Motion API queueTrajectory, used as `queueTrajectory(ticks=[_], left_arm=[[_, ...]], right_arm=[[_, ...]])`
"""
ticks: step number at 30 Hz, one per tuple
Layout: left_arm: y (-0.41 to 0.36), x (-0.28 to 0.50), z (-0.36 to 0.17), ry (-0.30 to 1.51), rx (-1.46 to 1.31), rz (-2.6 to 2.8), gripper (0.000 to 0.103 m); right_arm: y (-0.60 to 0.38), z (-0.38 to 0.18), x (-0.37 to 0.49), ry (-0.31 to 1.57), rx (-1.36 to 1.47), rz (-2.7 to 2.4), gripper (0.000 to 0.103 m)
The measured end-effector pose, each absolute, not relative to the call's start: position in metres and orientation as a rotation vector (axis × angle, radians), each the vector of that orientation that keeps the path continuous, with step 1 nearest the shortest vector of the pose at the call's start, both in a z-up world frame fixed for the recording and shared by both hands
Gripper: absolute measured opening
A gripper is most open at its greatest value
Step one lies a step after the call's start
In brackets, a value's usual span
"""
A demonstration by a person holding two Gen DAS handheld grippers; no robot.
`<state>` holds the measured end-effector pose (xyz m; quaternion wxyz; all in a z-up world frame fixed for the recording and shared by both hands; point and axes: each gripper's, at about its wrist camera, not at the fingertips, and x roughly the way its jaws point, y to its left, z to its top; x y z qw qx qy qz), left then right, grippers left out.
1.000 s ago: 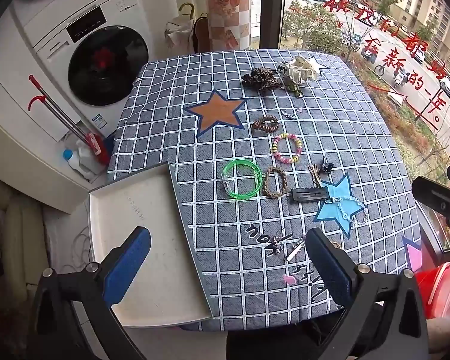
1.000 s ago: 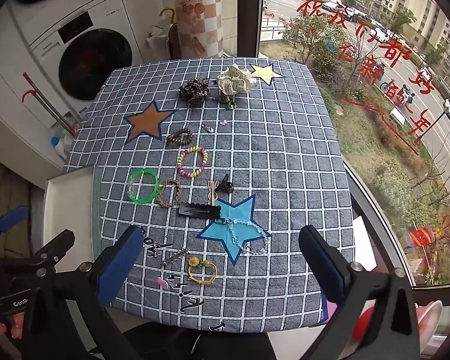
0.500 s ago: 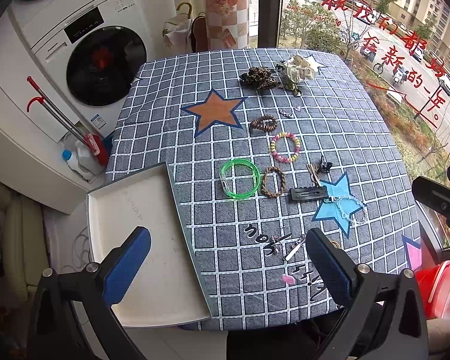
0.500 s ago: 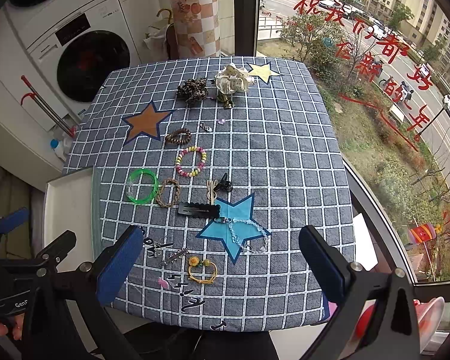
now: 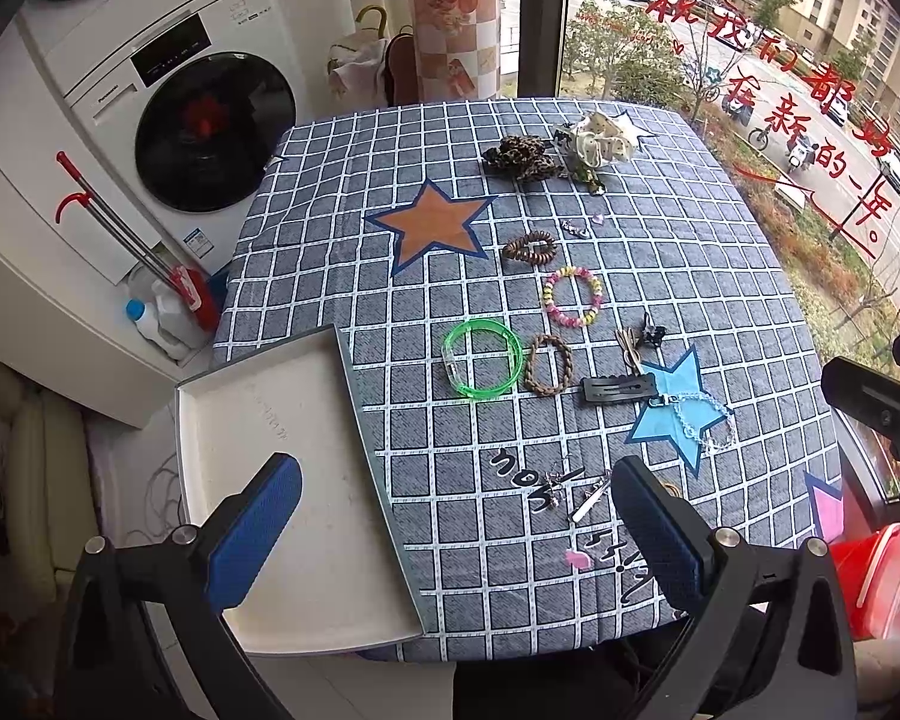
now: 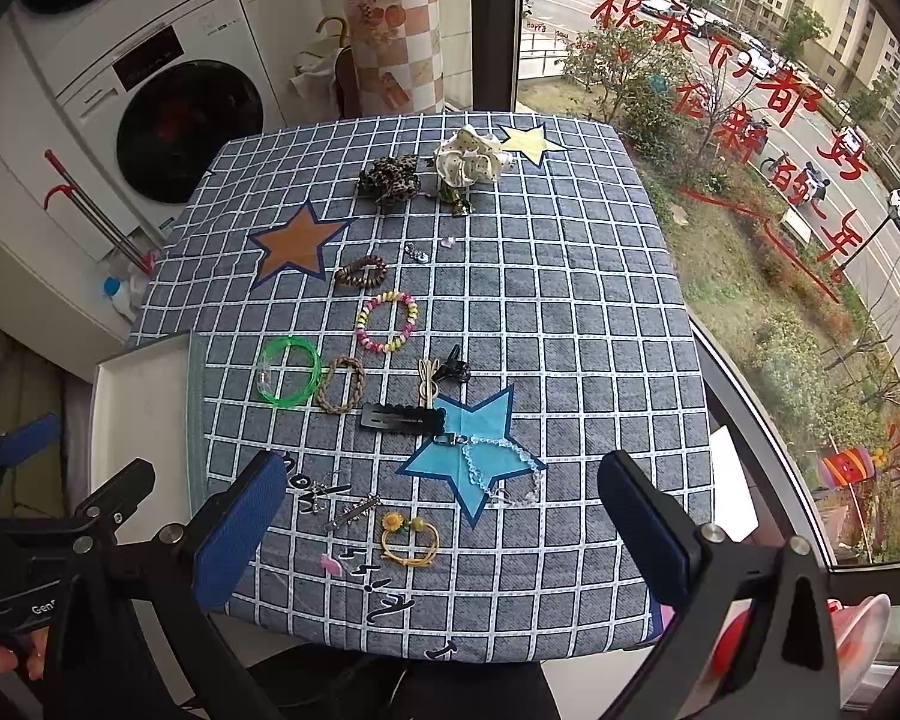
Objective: Organize jewelry
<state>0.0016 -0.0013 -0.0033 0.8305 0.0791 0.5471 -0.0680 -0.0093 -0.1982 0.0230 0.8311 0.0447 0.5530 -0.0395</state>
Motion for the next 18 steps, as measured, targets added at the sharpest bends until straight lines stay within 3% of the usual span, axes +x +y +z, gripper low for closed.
queueTrajectory(ticks=[18], left_arm=[[0.0023,-0.0015,-0.0019,1.162,0.152,-0.131,0.103]], right_arm=[[-0.1979,0.0229,-0.0131,1.170,0.100,-0.077,0.103]])
